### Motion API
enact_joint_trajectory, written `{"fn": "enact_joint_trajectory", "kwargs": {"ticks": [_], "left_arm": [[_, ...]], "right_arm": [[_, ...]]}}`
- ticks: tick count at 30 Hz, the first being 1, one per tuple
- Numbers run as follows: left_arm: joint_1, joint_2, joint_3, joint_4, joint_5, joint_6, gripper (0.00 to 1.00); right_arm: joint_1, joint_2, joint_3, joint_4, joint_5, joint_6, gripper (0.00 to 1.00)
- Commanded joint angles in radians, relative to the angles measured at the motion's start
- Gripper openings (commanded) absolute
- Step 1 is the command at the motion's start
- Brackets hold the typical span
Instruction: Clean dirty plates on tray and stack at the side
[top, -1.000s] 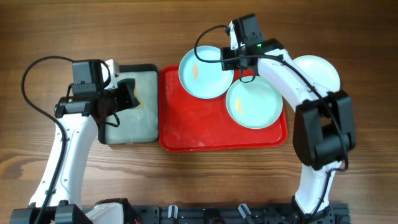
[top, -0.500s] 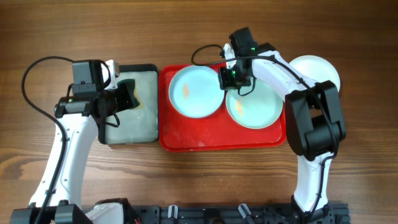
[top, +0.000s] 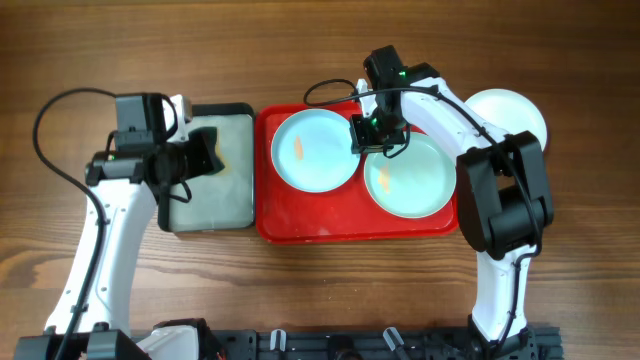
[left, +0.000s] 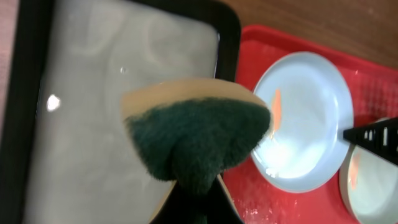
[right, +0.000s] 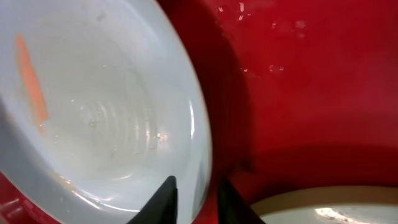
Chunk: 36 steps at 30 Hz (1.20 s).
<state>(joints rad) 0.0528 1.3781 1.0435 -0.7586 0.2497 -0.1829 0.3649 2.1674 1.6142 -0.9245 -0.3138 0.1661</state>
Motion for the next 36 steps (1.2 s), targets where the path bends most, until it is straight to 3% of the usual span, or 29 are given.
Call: {"fn": "enact_joint_trajectory", "kwargs": {"ticks": [1, 5, 8, 12, 13, 15, 17, 24, 31, 36], "left_arm": [[-0.039, 0.025, 0.216, -0.08, -0.066, 0.023, 0.04], [-0.092, 0.197, 0.477, -0.272, -0.068, 0.024, 0.04], [-0.177, 0.296, 0.482, -0.259, -0.068, 0.023, 0.04], [-0.269, 0.379, 0.481, -0.232, -0.068, 0.023, 0.04], [-0.277, 0.39, 0.481, -0.229, -0.068, 0.022, 0.04], [-0.28, 0.403, 0.481, -0.222, -0.068, 0.018, 0.04], [-0.28, 0.412, 0.48, -0.214, -0.068, 0.018, 0.04], [-0.28, 0.469, 0.479, -0.215, -0.068, 0.018, 0.04], [-0.28, 0.476, 0.444, -0.202, -0.066, 0.014, 0.04], [-0.28, 0.483, 0.439, -0.187, -0.056, 0.01, 0.04]], "right_arm": [[0.005, -0.01, 0.024, 0.0, 0.048, -0.008, 0.18], [0.042, -0.01, 0.021, -0.003, 0.048, -0.006, 0.17], [0.085, -0.01, 0.02, 0.013, 0.12, -0.007, 0.17], [0.095, -0.01, 0.02, 0.023, 0.161, -0.006, 0.1], [0.094, -0.01, 0.02, 0.033, 0.16, -0.007, 0.11], [0.086, -0.01, 0.024, 0.068, 0.156, -0.005, 0.23], [0.071, -0.01, 0.025, 0.112, 0.137, -0.005, 0.26], [0.043, -0.01, 0.021, 0.138, 0.05, 0.047, 0.16], [0.043, -0.007, -0.005, 0.177, 0.016, 0.077, 0.11], [0.043, -0.003, -0.006, 0.176, 0.051, 0.072, 0.13]]}}
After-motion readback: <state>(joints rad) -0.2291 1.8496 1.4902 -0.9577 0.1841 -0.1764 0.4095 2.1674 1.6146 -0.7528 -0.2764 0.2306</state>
